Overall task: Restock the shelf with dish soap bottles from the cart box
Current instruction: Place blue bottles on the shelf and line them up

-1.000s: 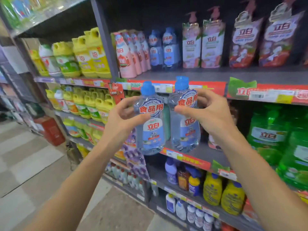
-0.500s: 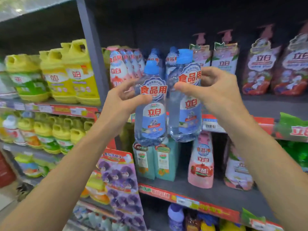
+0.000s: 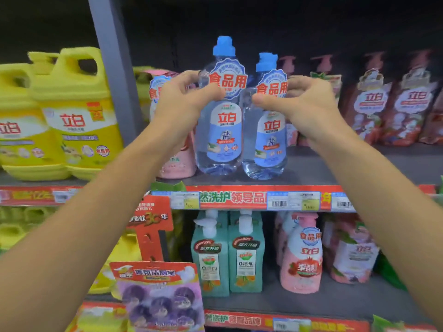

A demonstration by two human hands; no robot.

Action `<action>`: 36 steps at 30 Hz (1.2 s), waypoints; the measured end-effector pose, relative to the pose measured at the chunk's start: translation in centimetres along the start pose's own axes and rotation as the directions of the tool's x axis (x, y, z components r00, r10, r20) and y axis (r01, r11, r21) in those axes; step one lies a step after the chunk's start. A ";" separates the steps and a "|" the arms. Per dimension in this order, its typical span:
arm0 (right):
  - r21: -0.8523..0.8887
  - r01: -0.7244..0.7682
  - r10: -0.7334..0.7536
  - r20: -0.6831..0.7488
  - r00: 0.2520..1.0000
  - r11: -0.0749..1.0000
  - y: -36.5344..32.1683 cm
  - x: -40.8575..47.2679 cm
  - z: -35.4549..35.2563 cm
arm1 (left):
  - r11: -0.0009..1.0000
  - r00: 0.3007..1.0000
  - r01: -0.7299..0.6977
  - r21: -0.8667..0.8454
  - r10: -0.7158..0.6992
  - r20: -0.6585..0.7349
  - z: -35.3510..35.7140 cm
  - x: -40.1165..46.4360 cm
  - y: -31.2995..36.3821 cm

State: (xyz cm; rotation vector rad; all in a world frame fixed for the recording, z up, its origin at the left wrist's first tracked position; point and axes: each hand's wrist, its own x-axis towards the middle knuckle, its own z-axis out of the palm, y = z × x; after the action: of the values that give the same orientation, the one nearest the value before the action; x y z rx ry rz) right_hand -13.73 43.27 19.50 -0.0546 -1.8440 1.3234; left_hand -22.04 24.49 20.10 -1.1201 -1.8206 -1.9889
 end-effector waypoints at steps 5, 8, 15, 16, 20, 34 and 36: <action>-0.093 -0.056 0.049 -0.077 0.996 0.994 0.8 -0.2 0.6 | 0.996 0.998 0.054 -0.072 -0.052 0.031 0.4 0.9 -2.2; -0.144 -0.069 0.057 -0.089 0.994 0.987 0.4 -0.4 0.5 | 0.986 0.994 0.103 -0.132 -0.099 0.039 0.5 1.1 -3.4; -0.356 -0.029 -0.025 -0.145 0.989 0.934 0.9 -1.0 -0.4 | 0.950 0.987 0.156 -0.269 -0.141 0.076 1.4 0.4 -5.1; -0.356 -0.017 -0.031 -0.130 0.991 0.934 0.8 -1.2 -0.3 | 0.948 0.988 0.153 -0.278 -0.140 0.066 1.3 0.3 -5.0; -0.372 -0.016 -0.017 -0.085 0.996 0.928 1.0 -1.3 0.2 | 0.959 0.992 0.125 -0.256 -0.127 0.009 1.0 -0.1 -5.2; -0.590 0.108 -0.077 0.077 0.994 0.800 5.8 -6.6 0.5 | 0.762 0.977 -0.048 0.646 0.171 -0.130 2.5 -7.5 -8.2; -0.591 0.118 -0.091 0.076 0.993 0.798 6.0 -6.7 0.5 | 0.719 0.975 -0.044 0.694 0.183 -0.128 2.9 -7.8 -8.1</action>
State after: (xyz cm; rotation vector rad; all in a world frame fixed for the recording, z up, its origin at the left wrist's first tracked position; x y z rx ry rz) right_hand -12.21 42.34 10.70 -0.2539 -2.2044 0.6246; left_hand -20.67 26.39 8.69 -0.7415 -2.0477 -1.1029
